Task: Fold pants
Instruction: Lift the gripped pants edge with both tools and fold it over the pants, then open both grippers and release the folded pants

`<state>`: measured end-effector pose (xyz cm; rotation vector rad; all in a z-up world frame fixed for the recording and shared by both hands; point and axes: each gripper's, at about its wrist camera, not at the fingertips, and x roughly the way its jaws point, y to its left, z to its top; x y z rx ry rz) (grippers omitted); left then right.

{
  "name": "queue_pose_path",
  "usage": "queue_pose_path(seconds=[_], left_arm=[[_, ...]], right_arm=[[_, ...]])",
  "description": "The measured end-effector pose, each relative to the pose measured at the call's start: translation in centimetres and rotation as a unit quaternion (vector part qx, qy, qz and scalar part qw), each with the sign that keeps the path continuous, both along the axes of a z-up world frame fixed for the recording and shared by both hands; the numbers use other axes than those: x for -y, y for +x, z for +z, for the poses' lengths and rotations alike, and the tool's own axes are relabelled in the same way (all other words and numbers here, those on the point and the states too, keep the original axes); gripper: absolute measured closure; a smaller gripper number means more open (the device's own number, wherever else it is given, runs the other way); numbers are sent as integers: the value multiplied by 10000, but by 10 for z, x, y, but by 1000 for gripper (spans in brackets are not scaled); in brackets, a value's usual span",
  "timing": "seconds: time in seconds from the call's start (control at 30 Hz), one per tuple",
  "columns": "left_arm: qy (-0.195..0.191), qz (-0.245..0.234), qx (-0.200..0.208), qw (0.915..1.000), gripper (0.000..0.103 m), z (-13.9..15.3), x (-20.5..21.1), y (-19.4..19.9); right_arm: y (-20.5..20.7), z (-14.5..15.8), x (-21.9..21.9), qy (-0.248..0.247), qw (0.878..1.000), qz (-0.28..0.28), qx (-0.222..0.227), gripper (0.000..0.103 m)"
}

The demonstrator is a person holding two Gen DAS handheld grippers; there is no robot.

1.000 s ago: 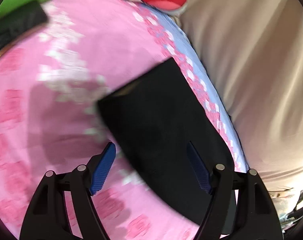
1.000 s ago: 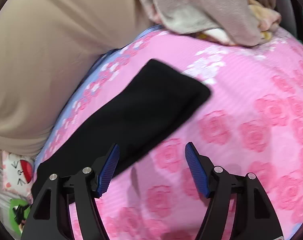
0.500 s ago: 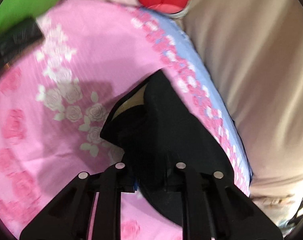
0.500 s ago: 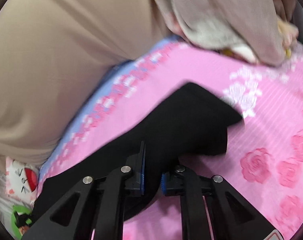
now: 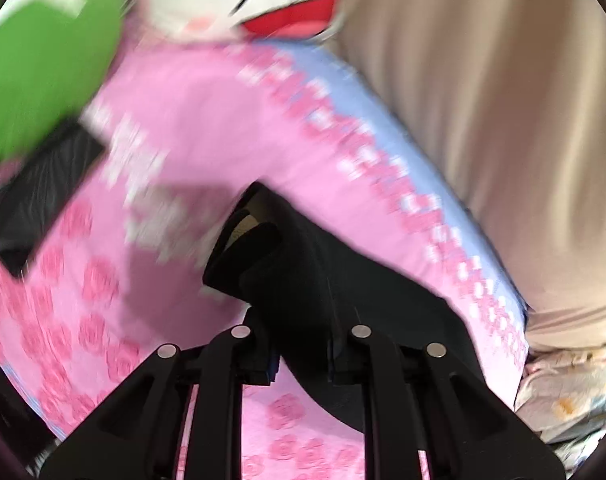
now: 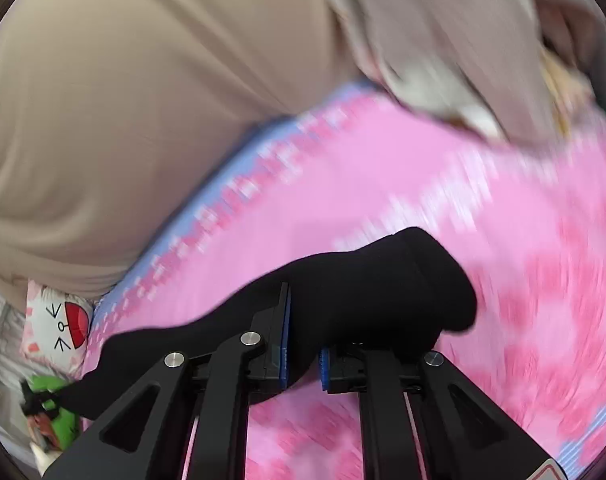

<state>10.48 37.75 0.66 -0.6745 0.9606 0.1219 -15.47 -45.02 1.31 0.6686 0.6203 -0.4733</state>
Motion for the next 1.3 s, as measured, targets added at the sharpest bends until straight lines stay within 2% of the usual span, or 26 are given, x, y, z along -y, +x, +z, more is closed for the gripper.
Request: queue_pose_path(seconds=[0.1, 0.17, 0.27, 0.33, 0.4, 0.43, 0.5, 0.53, 0.6, 0.63, 0.67, 0.7, 0.73, 0.77, 0.8, 0.83, 0.87, 0.93, 0.97, 1.0, 1.07, 1.17, 1.2, 1.23, 1.3], left_arm=[[247, -138, 257, 9993, 88, 33, 7, -5], [493, -141, 227, 9984, 88, 33, 8, -16], [632, -43, -196, 9978, 88, -2, -4, -30], [528, 25, -852, 9950, 88, -56, -15, -34], [488, 33, -987, 9939, 86, -84, -19, -39], [539, 40, -862, 9948, 86, -84, -17, -42], [726, 53, -750, 9945, 82, -73, -11, -49], [798, 79, -722, 9942, 82, -68, -8, -51], [1171, 274, -649, 9906, 80, -51, 1, -61], [1431, 418, -616, 9869, 80, -42, 7, -68], [1651, 547, -596, 9830, 75, -35, 10, -72], [1992, 743, -556, 9756, 69, -25, 17, -80], [2338, 953, -481, 9664, 68, -14, 25, -88], [2524, 1030, -420, 9612, 68, -6, 27, -92], [2791, 1096, -315, 9535, 68, 4, 34, -96], [2915, 1092, -203, 9501, 67, 13, 41, -99], [2907, 1048, -120, 9510, 66, 18, 45, -97], [2614, 740, 88, 9623, 61, 24, 62, -92], [2501, 627, 148, 9661, 56, 23, 68, -90], [2399, 459, 185, 9695, 54, 19, 80, -84], [2402, 236, 138, 9703, 55, 9, 102, -72], [2331, -125, 131, 9723, 55, -10, 136, -59], [2290, -188, 125, 9732, 55, -16, 145, -57], [2225, -285, 131, 9744, 55, -23, 152, -52], [2147, -392, 35, 9759, 55, -41, 164, -40]], right_arm=[[11, 42, -14, -489, 9985, 218, 152, 95], [7, 52, -23, -767, 9968, 215, 48, 95], [-16, 17, -14, -642, 9971, -63, -414, 100], [-36, -28, 5, -218, 9959, -359, -796, 100], [-49, -72, 20, 270, 9929, -531, -1025, 100], [-52, -83, 22, 398, 9934, -502, -953, 99], [-57, -83, 22, 405, 9952, -477, -747, 96], [-59, -81, 22, 446, 9954, -469, -701, 89], [-62, -78, 21, 380, 9958, -455, -694, 77], [-65, -77, 21, 290, 9961, -454, -703, 74], [-66, -77, 19, 256, 9963, -456, -688, 73], [-70, -76, 20, 236, 9963, -491, -667, 66], [-74, -74, 19, 196, 9959, -585, -661, 52], [-79, -72, 20, 57, 9941, -779, -747, 47], [-82, -71, 17, -83, 9929, -895, -775, 46], [-83, -69, 20, -153, 9936, -860, -723, 46], [-81, -70, 25, -34, 9949, -748, -674, 46], [-73, -77, 40, 267, 9961, -617, -577, 45], [-70, -77, 44, 236, 9967, -591, -510, 48], [-64, -78, 49, 197, 9968, -543, -559, 83], [-51, -72, 52, 225, 9979, -299, -535, 86], [-53, -24, 31, -628, 9980, -56, 10, 87], [-54, -16, 28, -883, 9961, -23, 6, 87], [-53, -20, 31, -943, 9954, -62, -174, 87], [-46, -57, 52, -653, 9925, -249, -998, 89]])
